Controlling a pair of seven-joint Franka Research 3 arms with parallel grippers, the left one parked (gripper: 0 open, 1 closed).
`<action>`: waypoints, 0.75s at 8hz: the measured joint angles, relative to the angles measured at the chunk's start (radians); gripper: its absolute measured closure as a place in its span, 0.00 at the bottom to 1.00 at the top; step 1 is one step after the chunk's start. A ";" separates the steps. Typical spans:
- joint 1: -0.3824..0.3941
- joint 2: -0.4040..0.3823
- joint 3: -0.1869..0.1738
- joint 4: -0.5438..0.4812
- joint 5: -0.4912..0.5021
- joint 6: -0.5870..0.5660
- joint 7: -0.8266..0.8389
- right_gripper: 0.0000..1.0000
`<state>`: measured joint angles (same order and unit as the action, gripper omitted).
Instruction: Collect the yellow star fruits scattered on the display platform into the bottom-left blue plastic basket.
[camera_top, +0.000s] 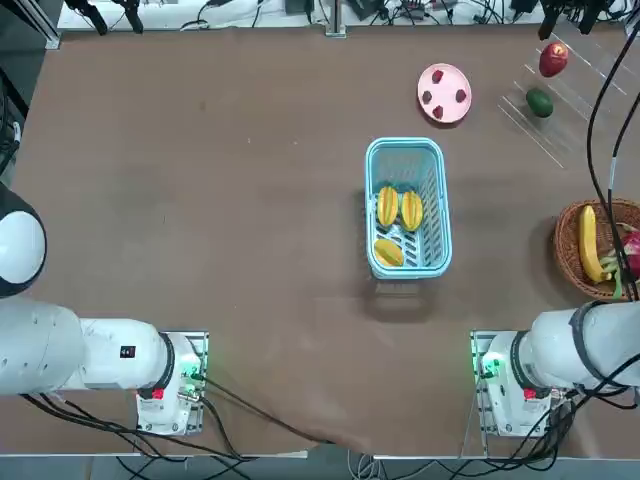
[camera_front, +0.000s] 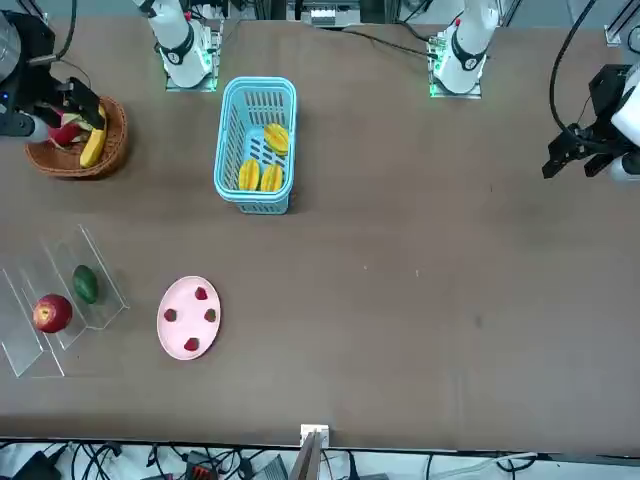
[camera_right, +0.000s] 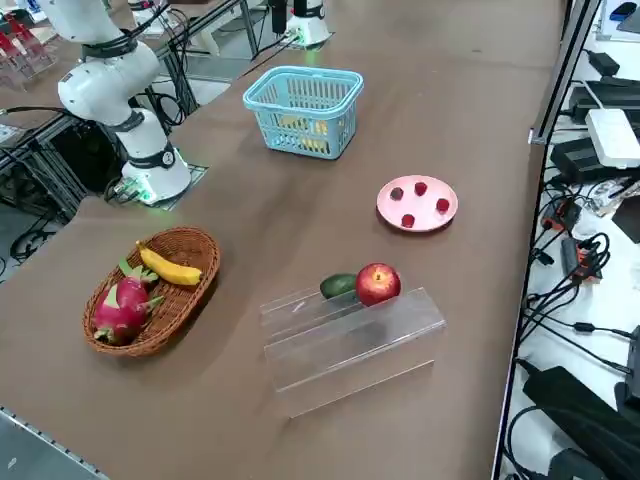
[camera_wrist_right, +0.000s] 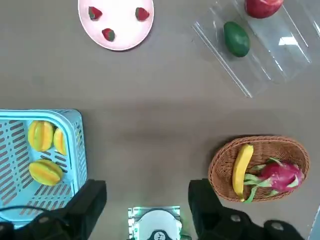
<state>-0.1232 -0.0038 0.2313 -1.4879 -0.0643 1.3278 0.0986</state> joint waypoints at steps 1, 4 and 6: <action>0.000 0.000 -0.001 0.000 0.000 0.005 0.007 0.00; 0.000 0.005 -0.011 0.000 0.000 0.083 0.040 0.00; 0.001 0.012 -0.023 0.000 0.019 0.112 0.061 0.00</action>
<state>-0.1225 0.0078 0.2087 -1.4876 -0.0457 1.4393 0.1595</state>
